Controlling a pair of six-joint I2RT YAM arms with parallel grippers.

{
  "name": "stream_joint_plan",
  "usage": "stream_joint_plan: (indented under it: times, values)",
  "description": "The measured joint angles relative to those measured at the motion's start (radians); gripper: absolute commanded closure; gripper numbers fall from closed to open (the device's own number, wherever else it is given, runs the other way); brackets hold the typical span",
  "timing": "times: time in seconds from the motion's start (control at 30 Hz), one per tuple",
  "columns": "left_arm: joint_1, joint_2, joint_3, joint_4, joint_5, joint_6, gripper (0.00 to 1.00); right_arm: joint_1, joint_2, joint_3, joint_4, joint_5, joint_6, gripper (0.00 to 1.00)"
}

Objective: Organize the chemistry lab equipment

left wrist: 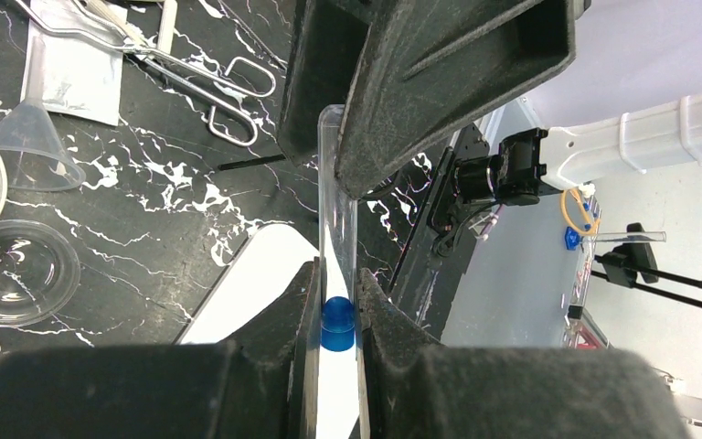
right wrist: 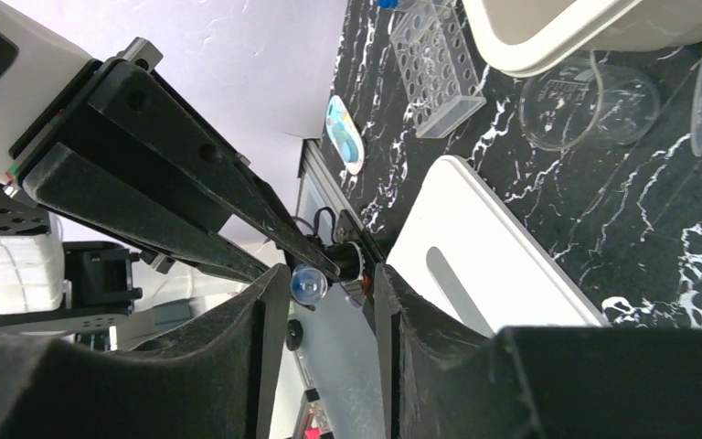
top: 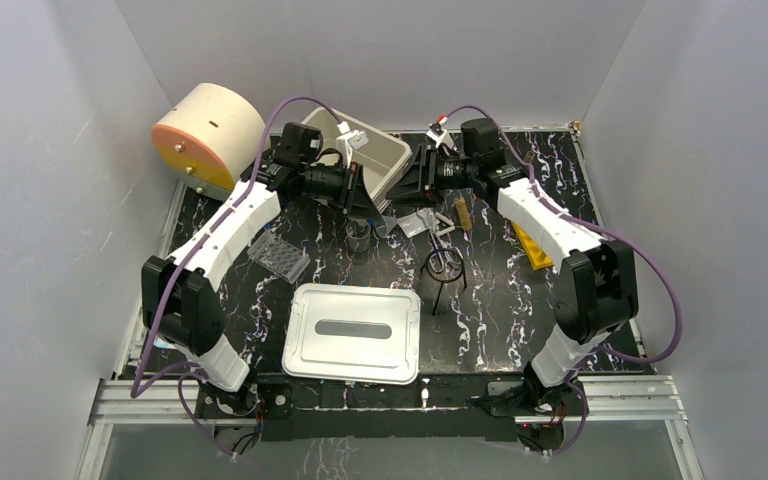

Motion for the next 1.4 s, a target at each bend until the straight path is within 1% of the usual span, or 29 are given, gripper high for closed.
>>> stream_joint_plan:
  times: [0.13,0.2,0.4,0.43,0.47,0.5,0.53,0.57,0.6,0.67,0.7,0.8,0.9,1.03,1.2,1.3,1.4]
  values:
    - [0.0,0.007,0.01,-0.006,0.002,-0.001,1.0,0.0,0.0,-0.029,0.061,-0.036,0.053,0.58]
    - [0.0,0.008,0.015,-0.007,0.005,-0.001,1.0,0.0,0.0,-0.043,0.09,-0.048,0.087,0.61]
    - [0.0,0.008,0.021,-0.007,0.014,-0.002,1.0,0.0,0.0,-0.05,0.15,-0.069,0.155,0.78]
    - [0.0,0.008,0.021,-0.007,0.014,-0.004,0.97,0.0,0.0,-0.051,0.157,-0.07,0.164,0.8]
    - [0.0,0.008,0.023,-0.007,0.014,-0.008,0.9,0.0,0.0,-0.053,0.167,-0.071,0.174,0.81]
    - [0.001,0.008,0.027,-0.007,0.013,-0.014,0.8,-0.001,0.0,-0.059,0.183,-0.072,0.183,0.81]
    - [0.001,0.008,0.031,-0.008,0.01,-0.02,0.67,-0.004,0.0,-0.067,0.201,-0.075,0.199,0.82]
    - [0.001,0.008,0.034,-0.007,0.008,-0.027,0.6,-0.007,0.0,-0.074,0.221,-0.079,0.216,0.82]
    - [0.001,0.01,0.04,-0.003,0.008,-0.048,0.55,-0.01,-0.002,-0.08,0.236,-0.079,0.227,0.82]
    - [0.001,0.01,0.045,0.02,0.01,-0.081,0.42,-0.016,-0.003,-0.093,0.262,-0.067,0.252,0.81]
    - [0.001,0.009,0.045,0.05,0.005,-0.119,0.39,-0.021,-0.005,-0.103,0.284,-0.057,0.275,0.81]
    - [0.0,-0.009,0.002,0.215,-0.029,-0.28,0.37,-0.039,-0.021,-0.146,0.36,-0.019,0.348,0.81]
    - [0.0,-0.074,-0.136,0.446,-0.109,-0.484,0.36,-0.049,-0.032,-0.164,0.449,0.027,0.439,0.8]
    - [0.0,-0.143,-0.277,0.649,-0.243,-0.671,0.37,-0.053,-0.041,-0.165,0.575,0.089,0.548,0.8]
    - [-0.002,-0.158,-0.323,0.804,-0.362,-0.811,0.38,-0.052,-0.047,-0.165,0.684,0.14,0.655,0.8]
    - [-0.002,-0.161,-0.341,0.879,-0.419,-0.877,0.39,-0.052,-0.048,-0.177,0.716,0.159,0.7,0.79]
    - [-0.002,-0.163,-0.372,0.954,-0.459,-0.942,0.42,-0.052,-0.048,-0.199,0.724,0.178,0.739,0.8]
